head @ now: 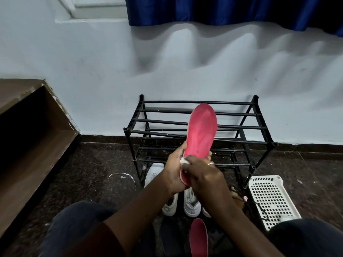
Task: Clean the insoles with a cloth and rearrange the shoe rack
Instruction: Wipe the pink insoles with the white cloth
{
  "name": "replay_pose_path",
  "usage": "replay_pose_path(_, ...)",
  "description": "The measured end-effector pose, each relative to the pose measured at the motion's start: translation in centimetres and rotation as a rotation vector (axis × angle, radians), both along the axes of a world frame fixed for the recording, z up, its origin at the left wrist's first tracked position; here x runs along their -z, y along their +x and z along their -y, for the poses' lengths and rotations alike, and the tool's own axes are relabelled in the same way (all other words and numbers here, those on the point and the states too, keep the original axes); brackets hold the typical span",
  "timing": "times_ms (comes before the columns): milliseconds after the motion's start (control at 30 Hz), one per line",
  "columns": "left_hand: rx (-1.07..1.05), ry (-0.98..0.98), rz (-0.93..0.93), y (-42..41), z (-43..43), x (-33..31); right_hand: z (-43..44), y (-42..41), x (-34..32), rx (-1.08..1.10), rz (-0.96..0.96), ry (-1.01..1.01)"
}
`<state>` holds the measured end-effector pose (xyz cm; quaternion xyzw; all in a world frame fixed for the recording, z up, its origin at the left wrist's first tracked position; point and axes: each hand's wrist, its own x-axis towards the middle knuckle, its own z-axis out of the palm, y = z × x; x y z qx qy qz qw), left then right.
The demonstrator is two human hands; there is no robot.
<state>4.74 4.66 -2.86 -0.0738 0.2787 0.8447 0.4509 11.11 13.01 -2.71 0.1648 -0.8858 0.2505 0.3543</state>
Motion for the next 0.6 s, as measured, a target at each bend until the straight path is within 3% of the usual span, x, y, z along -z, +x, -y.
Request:
replay_pose_path(167, -0.110, 0.042, 0.000, -1.3, 1.1, -0.2, -0.1, 0.7, 0.6, -0.080, -0.024, 0.046)
replay_pose_path(433, -0.031, 0.047, -0.002, -0.4, -0.1, -0.7, -1.1, -1.9, -1.0, 0.177, 0.130, 0.064)
replay_pose_path(533, -0.094, 0.037, -0.029, -1.0, 0.8, -1.0, 0.6, -0.4, -1.2, 0.132, 0.192, -0.025)
replay_pose_path(600, -0.163, 0.058, -0.011, -1.5, 1.6, -1.0, 2.0, 1.2, -0.8, 0.080, 0.212, 0.034)
